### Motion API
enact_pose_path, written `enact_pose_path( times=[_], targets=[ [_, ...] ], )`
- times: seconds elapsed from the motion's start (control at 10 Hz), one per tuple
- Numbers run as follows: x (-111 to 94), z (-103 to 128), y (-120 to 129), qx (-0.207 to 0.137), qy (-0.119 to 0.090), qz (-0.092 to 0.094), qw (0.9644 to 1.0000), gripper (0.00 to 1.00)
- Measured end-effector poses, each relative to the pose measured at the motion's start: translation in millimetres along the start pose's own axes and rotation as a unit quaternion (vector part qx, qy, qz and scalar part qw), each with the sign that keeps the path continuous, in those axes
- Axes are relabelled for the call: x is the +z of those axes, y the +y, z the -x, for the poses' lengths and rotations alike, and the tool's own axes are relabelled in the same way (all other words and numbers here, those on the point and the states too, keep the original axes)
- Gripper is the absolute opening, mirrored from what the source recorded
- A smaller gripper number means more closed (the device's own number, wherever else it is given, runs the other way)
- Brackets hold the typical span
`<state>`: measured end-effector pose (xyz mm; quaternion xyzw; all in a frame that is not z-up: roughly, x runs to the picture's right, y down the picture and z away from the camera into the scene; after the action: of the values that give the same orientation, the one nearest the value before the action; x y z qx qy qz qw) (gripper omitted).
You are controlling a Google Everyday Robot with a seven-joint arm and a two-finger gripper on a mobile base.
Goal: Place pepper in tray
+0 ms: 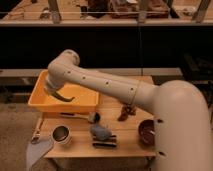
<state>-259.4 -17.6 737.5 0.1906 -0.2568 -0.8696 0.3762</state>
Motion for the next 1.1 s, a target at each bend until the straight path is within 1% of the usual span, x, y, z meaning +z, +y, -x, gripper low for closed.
enact_pose_path(
  times=[0.1,0.2,0.3,0.4,0.5,0.7,0.8,1.1],
  targets=[
    [0,1,15,-0.002,0.008,0.018,0.9998,0.0],
    [5,1,31,-0.002,0.017,0.043,0.9989,0.0],
    [9,0,43,-0.003,0.022,0.057,0.9981,0.0],
    [15,-4,55,-0.001,0.023,0.067,0.9975,0.0],
    [23,-6,63,-0.001,0.02,0.067,0.9975,0.0],
    [40,-10,79,0.002,0.017,0.051,0.9986,0.0],
    [45,-10,83,0.006,0.015,0.038,0.9991,0.0],
    [45,-10,82,0.008,0.014,0.036,0.9992,0.0]
  ],
)
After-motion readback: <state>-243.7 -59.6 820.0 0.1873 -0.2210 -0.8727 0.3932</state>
